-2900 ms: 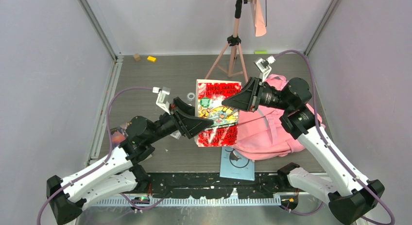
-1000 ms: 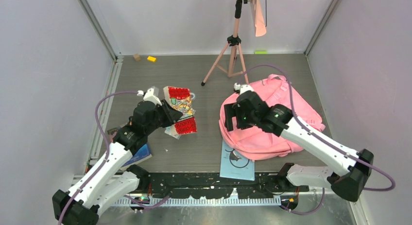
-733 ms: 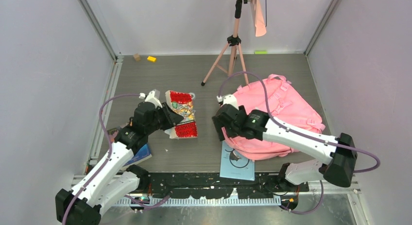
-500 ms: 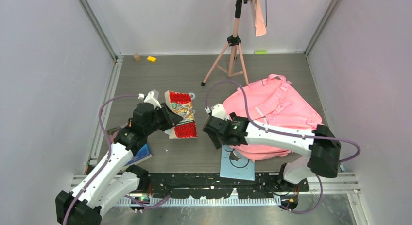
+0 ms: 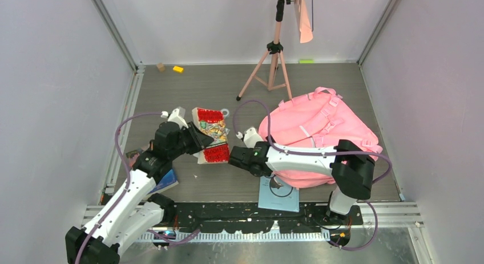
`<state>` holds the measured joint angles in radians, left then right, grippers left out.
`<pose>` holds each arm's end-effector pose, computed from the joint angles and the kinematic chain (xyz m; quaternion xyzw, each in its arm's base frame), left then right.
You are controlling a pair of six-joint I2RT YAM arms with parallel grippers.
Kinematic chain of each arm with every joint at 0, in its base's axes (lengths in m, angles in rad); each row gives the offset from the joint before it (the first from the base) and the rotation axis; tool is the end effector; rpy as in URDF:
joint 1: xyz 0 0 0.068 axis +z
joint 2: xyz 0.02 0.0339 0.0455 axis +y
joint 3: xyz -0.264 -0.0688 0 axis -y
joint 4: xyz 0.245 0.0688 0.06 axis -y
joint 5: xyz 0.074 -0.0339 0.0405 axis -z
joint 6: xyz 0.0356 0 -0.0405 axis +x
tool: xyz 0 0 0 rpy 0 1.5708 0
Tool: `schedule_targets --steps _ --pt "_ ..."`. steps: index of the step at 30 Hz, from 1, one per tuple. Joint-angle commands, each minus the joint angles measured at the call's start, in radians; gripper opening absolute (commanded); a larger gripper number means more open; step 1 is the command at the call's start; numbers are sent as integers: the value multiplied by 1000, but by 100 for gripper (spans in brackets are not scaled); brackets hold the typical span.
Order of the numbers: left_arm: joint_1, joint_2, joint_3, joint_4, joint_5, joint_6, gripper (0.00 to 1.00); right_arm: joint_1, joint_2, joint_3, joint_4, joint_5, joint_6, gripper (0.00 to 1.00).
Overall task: Pack the student bag
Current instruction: Place the book in the student bag.
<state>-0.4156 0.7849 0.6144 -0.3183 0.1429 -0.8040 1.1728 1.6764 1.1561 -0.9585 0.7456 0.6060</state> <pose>0.1638 -0.0778 0.2663 -0.1289 0.8460 -0.3444 0.3860 0.1383 0.2667 0.2066 -0.2441 0.8979 -0.1959 0.3096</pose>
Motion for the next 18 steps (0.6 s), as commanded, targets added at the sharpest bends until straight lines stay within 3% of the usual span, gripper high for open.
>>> schedule_targets --steps 1,4,5,7,11,18 --pt "9 -34 12 83 21 6 0 3 12 41 -62 140 56 74" --pt "12 -41 10 81 18 6 0 4 15 46 -62 160 56 57" --pt "12 -44 8 81 18 6 0 3 14 52 -63 165 56 44" --pt "12 -49 6 79 19 8 0 3 2 68 -71 174 60 29" --pt "12 -51 1 81 39 14 0 0 -61 125 -99 198 58 5" --pt "11 8 -28 198 221 5 0 -80 -308 246 -80 123 -29 0"
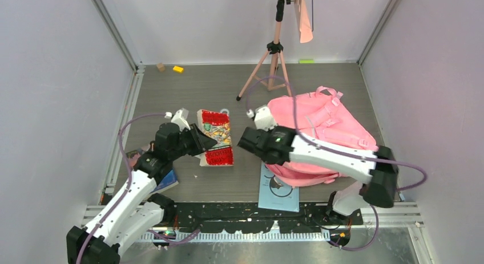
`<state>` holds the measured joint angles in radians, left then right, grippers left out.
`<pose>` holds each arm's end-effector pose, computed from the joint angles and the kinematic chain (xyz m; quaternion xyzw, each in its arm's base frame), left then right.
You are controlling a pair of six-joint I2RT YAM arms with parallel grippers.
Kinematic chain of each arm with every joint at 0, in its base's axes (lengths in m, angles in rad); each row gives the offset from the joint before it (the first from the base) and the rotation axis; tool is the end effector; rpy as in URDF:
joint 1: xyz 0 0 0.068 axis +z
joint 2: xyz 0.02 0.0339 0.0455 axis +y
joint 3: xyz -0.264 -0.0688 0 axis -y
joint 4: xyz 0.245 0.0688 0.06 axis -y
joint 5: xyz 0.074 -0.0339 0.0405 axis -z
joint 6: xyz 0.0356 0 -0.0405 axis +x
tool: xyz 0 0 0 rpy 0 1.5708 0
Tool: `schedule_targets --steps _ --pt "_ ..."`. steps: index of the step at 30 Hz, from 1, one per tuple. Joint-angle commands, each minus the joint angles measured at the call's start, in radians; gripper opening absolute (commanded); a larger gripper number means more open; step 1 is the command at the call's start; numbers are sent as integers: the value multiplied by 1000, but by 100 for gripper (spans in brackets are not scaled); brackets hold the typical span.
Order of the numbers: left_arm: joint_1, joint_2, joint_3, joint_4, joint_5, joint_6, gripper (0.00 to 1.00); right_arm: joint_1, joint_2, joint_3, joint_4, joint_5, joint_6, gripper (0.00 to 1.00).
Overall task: Pack the student bag
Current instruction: Place the book in the student bag.
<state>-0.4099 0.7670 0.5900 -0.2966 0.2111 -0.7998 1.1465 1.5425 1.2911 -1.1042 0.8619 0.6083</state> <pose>0.1607 -0.0780 0.2630 -0.1105 0.8431 -0.3688 0.3755 0.1422 0.2491 0.2796 -0.1969 0.8827 -0.1904 0.3818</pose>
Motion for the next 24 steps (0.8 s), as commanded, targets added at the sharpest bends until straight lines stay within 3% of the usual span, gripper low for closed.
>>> schedule_targets --steps 1,5,10,16,24 --pt "4 48 -8 207 191 -9 0 -70 -224 116 85 -15 -54 0" --pt "-44 152 -6 335 296 -41 0 -187 -345 129 145 -182 -101 0" --pt "-180 280 23 537 322 -101 0 -274 -426 129 197 -307 -111 0" --pt "-312 480 99 707 308 -167 0 -282 -479 111 248 -352 -84 0" --pt "-388 783 191 983 282 -387 0 -283 -534 89 303 -348 -59 0"
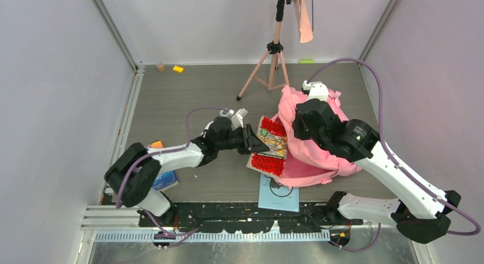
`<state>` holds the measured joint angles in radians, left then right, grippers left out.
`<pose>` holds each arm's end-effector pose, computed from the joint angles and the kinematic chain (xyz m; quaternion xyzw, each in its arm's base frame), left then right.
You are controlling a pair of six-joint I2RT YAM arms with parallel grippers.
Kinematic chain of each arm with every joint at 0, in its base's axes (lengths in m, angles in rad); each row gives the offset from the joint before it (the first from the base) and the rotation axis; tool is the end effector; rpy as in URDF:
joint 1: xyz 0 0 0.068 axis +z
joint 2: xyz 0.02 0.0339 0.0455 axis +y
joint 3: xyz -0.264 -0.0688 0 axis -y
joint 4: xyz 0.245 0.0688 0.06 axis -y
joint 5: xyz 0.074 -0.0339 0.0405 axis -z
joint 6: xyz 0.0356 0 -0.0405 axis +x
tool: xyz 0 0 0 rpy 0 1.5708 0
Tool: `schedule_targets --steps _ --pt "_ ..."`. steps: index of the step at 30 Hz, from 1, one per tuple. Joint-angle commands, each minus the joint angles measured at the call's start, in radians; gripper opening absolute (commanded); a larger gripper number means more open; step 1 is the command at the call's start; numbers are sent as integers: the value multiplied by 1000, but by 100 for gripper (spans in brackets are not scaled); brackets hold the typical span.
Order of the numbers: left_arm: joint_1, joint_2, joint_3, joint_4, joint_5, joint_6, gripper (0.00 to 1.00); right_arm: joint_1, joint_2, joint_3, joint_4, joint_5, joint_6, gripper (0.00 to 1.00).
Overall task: Pack the student bag
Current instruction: Place the book in the student bag.
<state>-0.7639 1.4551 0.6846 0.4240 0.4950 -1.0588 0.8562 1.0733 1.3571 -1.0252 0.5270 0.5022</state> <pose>0.2094 -0.2240 0.2124 0.0227 0.8055 -0.5631 0.1829 0.1378 0.1315 0.4009 -0.0523 0.8883 0.0589 0.4524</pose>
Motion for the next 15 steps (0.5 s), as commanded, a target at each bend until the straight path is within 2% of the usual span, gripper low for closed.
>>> schedule_targets --steps 1,6,15 --pt "-45 129 117 280 -11 -135 0 7 -67 18 227 -14 49 0" --pt "-87 269 219 438 -55 -196 0 7 -79 -1 250 -15 50 0" --pt "-143 445 343 455 -220 -180 0 7 -95 -43 292 -19 48 0"
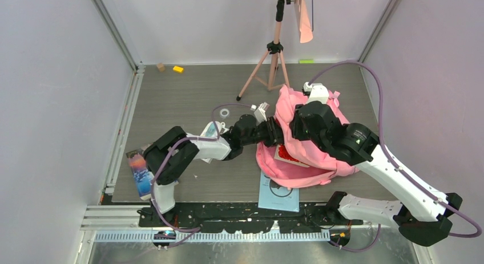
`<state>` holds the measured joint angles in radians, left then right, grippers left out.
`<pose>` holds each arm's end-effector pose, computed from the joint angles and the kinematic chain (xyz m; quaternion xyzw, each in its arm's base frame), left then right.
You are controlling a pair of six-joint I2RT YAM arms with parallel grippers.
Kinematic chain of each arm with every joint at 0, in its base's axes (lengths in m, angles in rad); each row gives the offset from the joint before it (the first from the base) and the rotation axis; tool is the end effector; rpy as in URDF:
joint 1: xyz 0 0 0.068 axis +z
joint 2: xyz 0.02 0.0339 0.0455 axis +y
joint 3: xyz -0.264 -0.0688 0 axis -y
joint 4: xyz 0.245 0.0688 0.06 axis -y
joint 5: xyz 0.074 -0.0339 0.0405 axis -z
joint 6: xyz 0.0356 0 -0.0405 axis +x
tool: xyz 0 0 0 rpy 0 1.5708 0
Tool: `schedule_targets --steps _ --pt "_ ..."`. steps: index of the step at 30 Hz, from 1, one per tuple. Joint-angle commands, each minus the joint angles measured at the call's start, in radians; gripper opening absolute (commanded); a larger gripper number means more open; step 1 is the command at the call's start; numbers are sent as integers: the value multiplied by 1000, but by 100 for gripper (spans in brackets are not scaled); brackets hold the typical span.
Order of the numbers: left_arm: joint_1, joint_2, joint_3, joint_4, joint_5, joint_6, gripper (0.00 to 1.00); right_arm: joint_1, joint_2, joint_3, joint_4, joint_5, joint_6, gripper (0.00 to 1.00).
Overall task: Pack the student bag
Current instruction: Place the book in the student bag.
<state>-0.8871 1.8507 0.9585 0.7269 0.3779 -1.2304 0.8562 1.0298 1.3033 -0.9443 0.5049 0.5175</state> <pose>0.2419 -0.3177 0.1965 -0.0084 0.7592 -0.6236 0.1861 0.1350 0.1293 0.3984 -0.0399 0.8777 0.0932 0.4683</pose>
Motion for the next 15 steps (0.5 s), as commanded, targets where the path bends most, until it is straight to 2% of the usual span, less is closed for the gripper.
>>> schedule_targets --steps 1,10,14,15 --pt "-25 68 80 152 -125 -4 0 7 -53 8 215 4 33 0" --pt "-100 200 233 108 -278 52 0 7 -54 -7 235 21 7 1" --pt "-125 217 287 -34 -369 122 0 7 -59 -13 240 27 3 0" --pt "-126 222 294 -61 -369 134 3 7 -62 -16 241 27 3 0"
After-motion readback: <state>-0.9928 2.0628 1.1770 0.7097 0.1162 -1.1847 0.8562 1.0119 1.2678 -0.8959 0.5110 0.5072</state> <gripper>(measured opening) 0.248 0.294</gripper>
